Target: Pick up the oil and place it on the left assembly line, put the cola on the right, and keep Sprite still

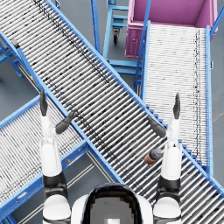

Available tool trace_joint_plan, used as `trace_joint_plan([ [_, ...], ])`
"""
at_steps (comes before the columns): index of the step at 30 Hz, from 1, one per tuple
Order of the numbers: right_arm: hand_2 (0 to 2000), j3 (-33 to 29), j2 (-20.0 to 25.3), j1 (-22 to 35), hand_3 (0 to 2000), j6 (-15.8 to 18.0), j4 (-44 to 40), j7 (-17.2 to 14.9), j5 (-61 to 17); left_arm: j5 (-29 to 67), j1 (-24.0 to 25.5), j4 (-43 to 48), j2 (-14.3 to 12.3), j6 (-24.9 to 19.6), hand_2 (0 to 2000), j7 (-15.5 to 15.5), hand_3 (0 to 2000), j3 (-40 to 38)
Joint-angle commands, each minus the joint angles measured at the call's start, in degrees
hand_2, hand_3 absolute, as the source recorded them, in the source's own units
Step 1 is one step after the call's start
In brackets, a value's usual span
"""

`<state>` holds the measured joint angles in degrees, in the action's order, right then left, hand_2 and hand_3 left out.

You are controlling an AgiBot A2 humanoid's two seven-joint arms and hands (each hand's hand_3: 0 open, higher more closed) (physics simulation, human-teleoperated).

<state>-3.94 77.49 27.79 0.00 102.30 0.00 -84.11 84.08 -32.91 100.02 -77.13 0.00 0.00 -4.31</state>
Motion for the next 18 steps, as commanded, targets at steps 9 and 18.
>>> trace_joint_plan([
  [9, 0, -0.5, 0.4, 0.2, 0, 0.0, 0.0, 0.0, 0.0, 0.0, -0.5, 0.4, -0.4, 0.0, 0, 0.0, 0, -0.5],
  [18, 0, -0.6, 0.8, -0.1, 0, 0.0, 0.2, 0.0, 0.0, 0.0, 0.7, 0.7, -0.9, 0.0, 0, 0.0, 0, -0.2],
])
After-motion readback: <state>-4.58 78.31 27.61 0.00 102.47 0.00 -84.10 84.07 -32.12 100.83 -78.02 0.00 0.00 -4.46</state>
